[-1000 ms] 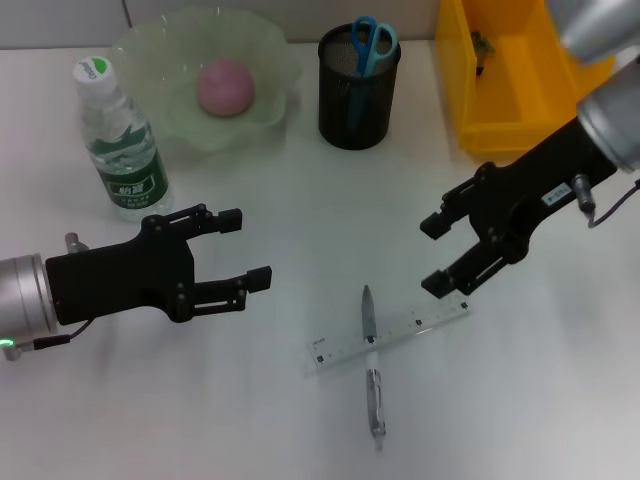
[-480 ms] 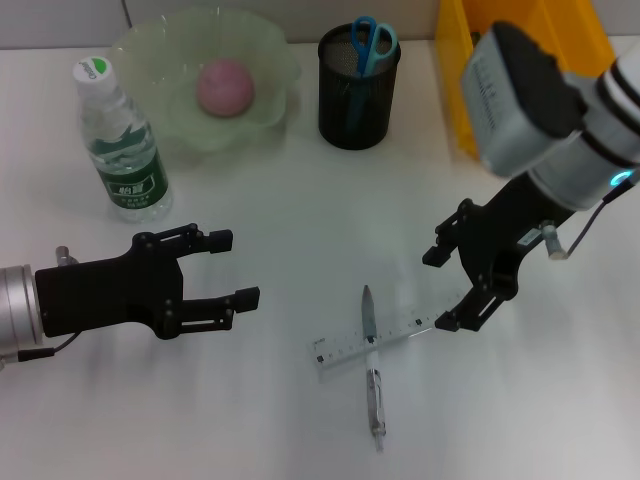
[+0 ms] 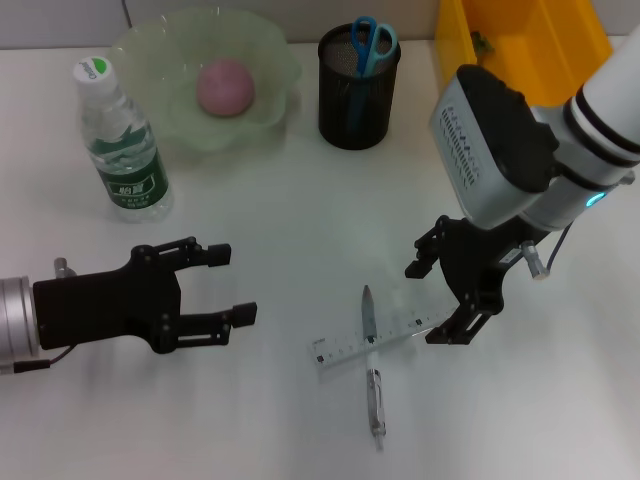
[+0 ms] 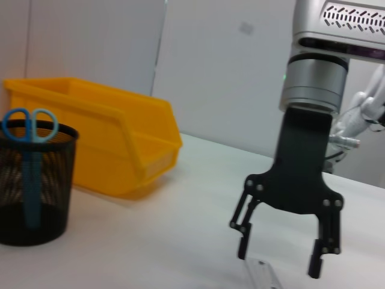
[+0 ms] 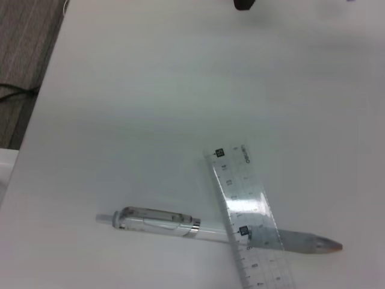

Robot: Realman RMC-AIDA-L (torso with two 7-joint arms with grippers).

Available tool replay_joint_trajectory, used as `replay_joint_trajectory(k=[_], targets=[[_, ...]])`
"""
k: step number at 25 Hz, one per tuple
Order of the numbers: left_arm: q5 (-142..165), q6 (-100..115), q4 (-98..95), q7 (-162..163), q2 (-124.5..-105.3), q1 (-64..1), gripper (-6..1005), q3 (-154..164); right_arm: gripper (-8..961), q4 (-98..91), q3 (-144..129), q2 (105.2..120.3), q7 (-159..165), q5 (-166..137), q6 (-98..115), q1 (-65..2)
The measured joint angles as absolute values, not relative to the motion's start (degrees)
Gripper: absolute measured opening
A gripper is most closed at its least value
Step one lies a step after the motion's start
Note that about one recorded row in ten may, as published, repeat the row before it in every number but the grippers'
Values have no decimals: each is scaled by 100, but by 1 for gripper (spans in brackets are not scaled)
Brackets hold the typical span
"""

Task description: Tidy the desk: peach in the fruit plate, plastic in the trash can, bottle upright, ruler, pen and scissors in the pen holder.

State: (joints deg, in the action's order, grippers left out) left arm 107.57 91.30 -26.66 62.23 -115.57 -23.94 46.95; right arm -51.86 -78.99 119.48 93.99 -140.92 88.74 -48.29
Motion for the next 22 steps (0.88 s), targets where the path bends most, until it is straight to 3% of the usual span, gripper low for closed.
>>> replay_joint_trajectory(k=[22], targets=[[11101,9301,-2808,6190,-11600,-2405,829,4667,727,-5423,-9007,11971,9379,-13725,8266,-4641]])
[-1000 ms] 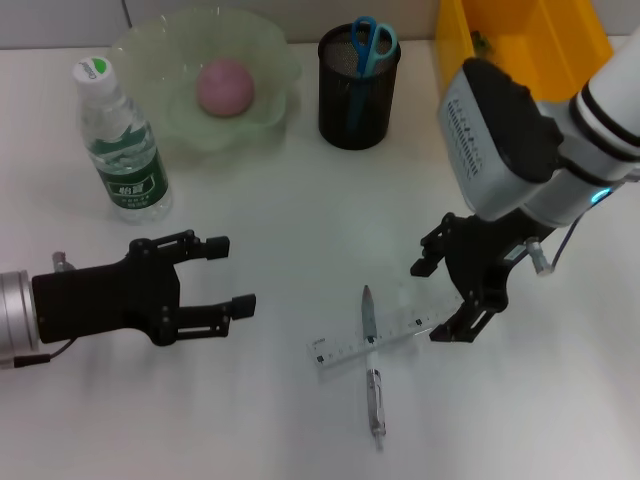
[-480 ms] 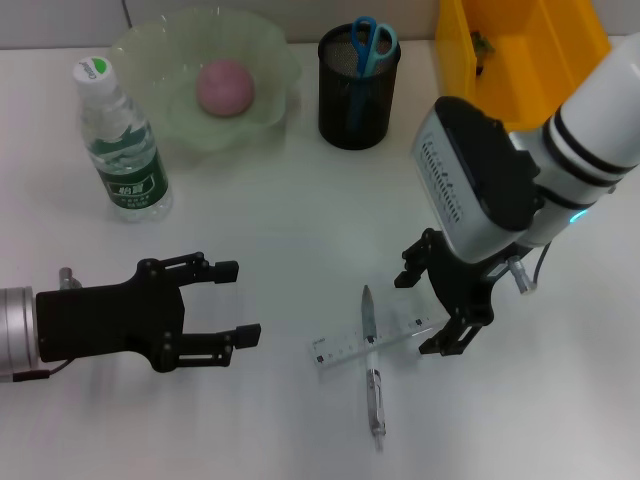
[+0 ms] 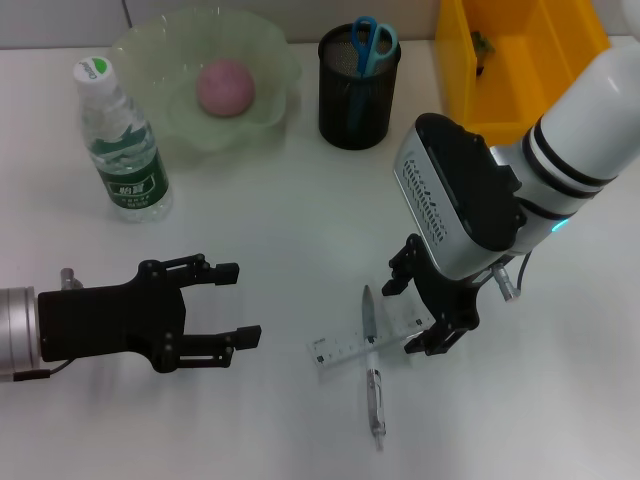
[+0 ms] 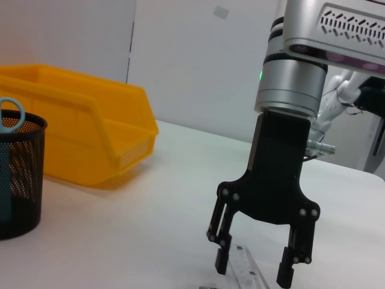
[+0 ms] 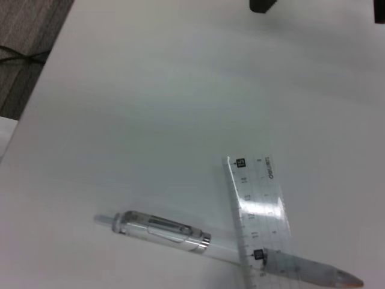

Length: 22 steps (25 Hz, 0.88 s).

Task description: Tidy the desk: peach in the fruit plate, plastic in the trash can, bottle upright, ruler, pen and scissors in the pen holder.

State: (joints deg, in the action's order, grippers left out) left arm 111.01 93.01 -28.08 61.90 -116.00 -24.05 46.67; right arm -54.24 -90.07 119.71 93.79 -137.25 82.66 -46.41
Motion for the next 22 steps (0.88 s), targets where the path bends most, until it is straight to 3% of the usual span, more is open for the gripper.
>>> replay_joint_trajectory(k=[6,12,22], targets=[[11101,9303,-2823,6209,-11598,-2407,829,4659,702,-5425,-9130,11971,9431,-13719,8170,-4629],[11101,9307,-2823,6221,-11593,-2408,829,4651,543,-5419,-9140,11971,9447,-13739,8121,-4617],[11100,9310,-2821,6231,-11593,-2417,829,4649,543,-5406,-9149,11971,9447,-13728,8112,-4603]])
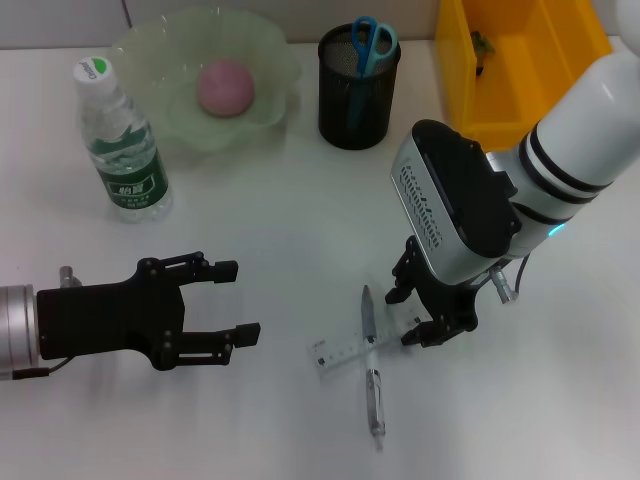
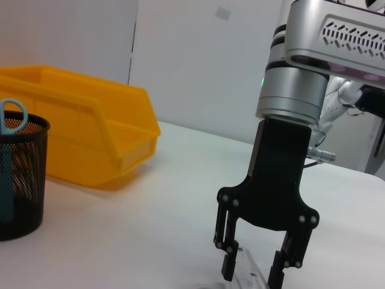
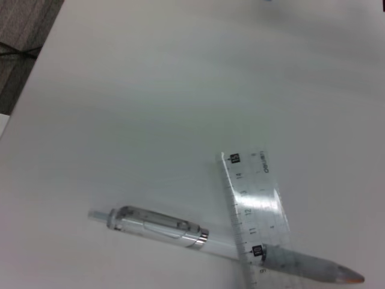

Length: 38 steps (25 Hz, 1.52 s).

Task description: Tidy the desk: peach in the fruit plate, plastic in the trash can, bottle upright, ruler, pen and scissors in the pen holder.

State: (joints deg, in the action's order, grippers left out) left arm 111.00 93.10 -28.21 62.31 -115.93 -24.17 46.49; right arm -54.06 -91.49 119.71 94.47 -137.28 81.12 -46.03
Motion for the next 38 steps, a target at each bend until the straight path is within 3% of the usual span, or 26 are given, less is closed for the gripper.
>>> replay_joint_trajectory(k=[3,9,28,38], targets=[[11101,9307,-2821,6231,-11592,-2417,829,4649,541,-5391,-9156,11971,9447,-13728,8112,-4604],[11099,9305,-2821,6234,-11596,-2417,829,4649,432,-5381,-9222,11971,9482,-13721,8111,-4604],[11056,9328,-2830,6240,-11574,-2390,829,4650,387,-5827,-9197,11941,9727,-13719,8176,-4405],[11055,9335,-2880,6240,-11570,-2394,829,4612,388,-6603,-7278,11918,9570,-13433,9034,-4078]])
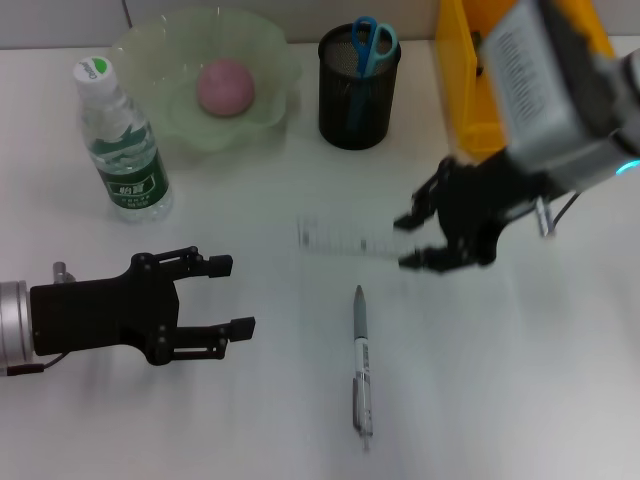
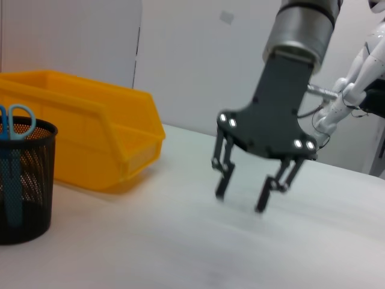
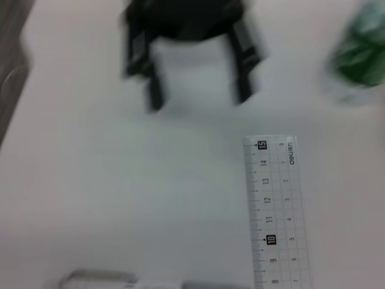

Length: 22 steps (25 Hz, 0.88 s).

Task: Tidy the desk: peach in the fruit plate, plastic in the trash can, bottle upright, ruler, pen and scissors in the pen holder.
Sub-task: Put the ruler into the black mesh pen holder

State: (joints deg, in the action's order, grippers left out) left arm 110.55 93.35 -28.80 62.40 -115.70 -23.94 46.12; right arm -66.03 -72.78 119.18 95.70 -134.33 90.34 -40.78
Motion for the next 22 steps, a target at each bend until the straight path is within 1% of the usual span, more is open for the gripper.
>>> replay_joint_trajectory(k=[1,5,7,11,15,22], targets=[[11054,9335,-2882,6240,-11572,-2397,829,4599,388,-6609,-6767,11918,9457,-13220,9028,-4001],[11054,9335,-2884,6240,-11580,-2407,829,4577,390,-6560,-6185,11920,9393,-12629,8741,-3812],[11050,9298,-2889,6240,-11613,-2457,829,4553,391,-6364,-6062,11922,9233,-11823,8232,-3558],[11050,9298,-2889,6240,-11613,-2457,829,4553,393,-5964,-6078,11933,8841,-10972,7551,-3395],[11053,9273,-2892,6241,-11643,-2484,829,4552,394,-5117,-6103,11930,8134,-9866,6890,-3456],[11053,9254,-2892,6245,-11651,-2487,829,4552,397,-3786,-6126,11958,6642,-8192,6099,-3827]])
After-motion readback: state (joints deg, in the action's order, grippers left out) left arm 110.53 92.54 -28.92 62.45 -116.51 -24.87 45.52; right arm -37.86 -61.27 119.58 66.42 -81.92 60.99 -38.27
